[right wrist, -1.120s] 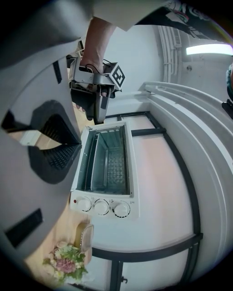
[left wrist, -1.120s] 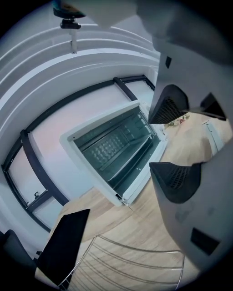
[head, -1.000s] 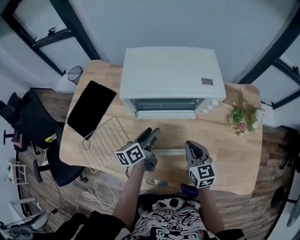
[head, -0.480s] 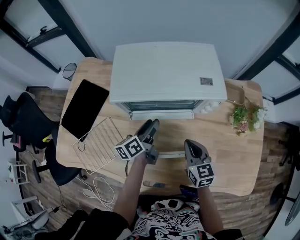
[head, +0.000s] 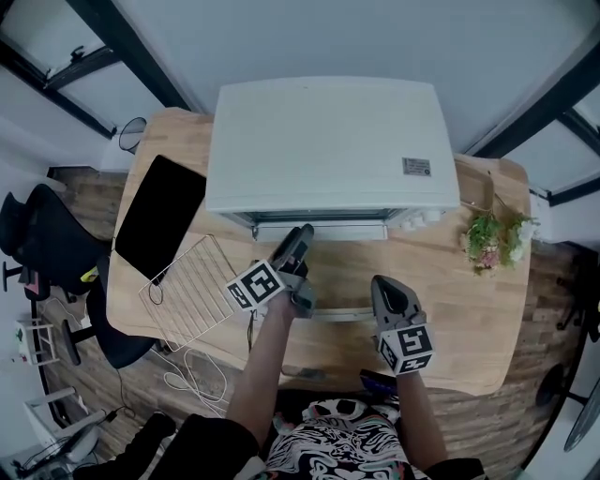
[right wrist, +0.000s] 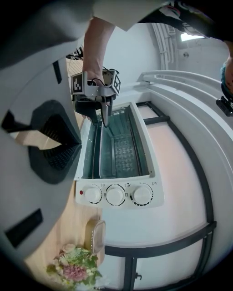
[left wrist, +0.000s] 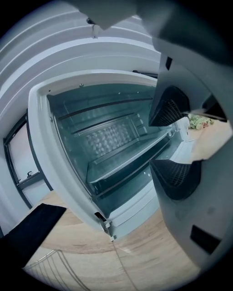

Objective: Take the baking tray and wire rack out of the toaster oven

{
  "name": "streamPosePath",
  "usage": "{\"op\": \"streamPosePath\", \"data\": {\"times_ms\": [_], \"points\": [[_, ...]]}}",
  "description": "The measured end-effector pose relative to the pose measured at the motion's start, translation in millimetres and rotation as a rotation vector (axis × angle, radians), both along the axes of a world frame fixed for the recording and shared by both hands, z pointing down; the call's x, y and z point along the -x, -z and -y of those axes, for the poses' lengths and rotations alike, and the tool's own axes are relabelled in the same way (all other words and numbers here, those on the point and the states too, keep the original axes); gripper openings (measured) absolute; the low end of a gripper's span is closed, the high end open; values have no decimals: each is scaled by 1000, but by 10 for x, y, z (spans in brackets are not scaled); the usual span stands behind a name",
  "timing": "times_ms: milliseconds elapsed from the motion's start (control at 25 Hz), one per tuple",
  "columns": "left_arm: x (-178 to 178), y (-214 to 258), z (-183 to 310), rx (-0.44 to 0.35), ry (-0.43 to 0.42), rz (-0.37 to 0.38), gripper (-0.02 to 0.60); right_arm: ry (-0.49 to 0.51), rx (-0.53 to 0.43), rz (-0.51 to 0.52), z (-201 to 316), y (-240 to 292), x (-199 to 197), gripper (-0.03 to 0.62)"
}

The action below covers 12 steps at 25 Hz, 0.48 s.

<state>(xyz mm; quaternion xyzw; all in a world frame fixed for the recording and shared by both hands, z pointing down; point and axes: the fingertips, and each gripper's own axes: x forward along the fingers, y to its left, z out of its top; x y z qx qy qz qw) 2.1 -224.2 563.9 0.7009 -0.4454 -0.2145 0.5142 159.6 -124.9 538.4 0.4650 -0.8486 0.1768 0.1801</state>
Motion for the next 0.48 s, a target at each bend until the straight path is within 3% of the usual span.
{"op": "streamPosePath", "data": {"times_ms": [480], "points": [[-23,-135,371,44,53,-74,228,-4,35,-3,145,-120,-84,0]]}}
